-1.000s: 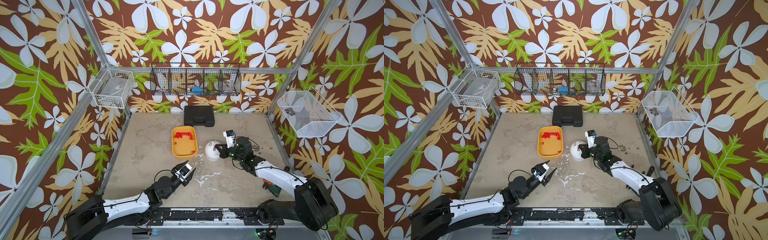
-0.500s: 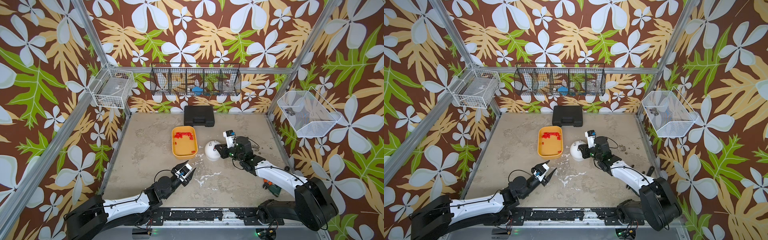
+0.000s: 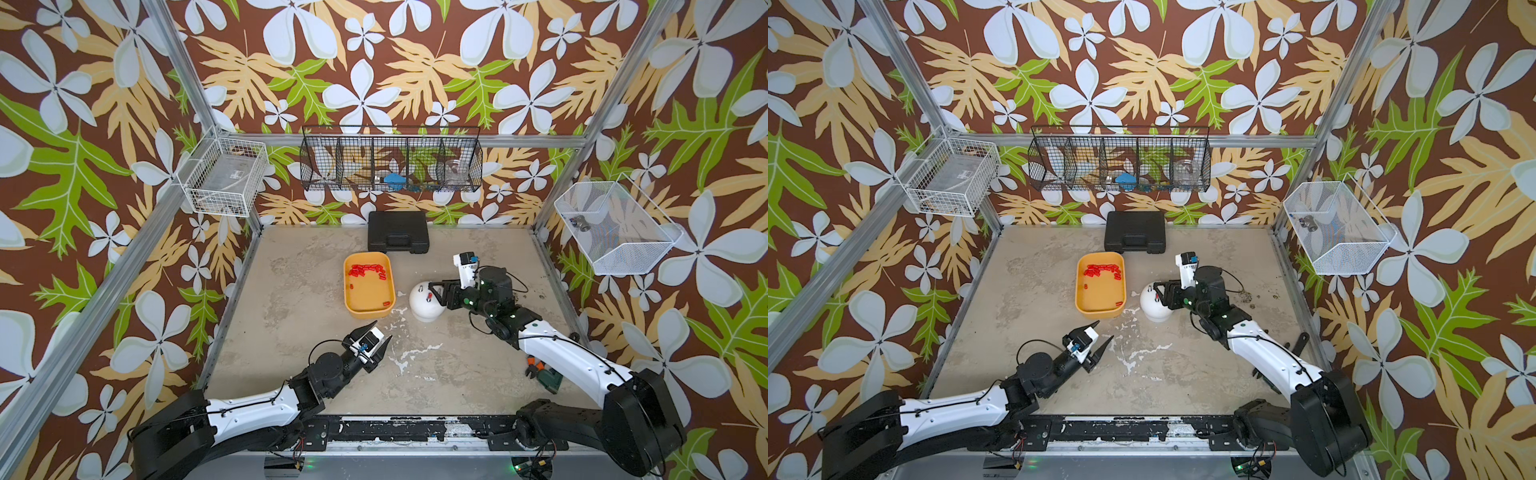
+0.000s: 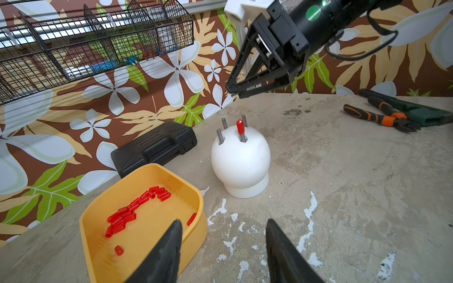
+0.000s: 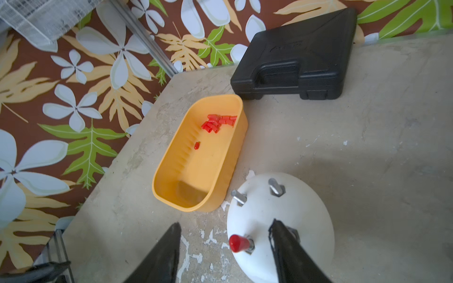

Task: Cover the protruding screws with screw protection sleeves
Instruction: Attach the screw protection sleeve to the screw.

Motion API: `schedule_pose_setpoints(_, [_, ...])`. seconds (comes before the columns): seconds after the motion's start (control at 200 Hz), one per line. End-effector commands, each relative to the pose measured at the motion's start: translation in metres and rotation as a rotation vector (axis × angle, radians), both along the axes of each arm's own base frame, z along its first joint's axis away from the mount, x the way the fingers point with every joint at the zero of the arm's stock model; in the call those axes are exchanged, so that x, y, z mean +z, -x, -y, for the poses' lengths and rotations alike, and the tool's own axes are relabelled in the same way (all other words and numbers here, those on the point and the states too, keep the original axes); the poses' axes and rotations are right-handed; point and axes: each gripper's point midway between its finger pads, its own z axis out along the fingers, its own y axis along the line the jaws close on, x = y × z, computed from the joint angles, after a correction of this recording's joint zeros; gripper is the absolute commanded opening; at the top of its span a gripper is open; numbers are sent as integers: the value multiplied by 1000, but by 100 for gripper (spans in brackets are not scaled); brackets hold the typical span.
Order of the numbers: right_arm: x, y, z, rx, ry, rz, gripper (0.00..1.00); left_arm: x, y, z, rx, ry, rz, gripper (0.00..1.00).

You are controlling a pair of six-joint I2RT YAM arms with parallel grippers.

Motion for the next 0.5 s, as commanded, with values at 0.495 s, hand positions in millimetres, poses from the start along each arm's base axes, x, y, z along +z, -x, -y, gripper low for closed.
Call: schedule_pose_setpoints(0.495, [-56,24,10,31,-308,-615,81,5,-1,3,-5,16,8,56])
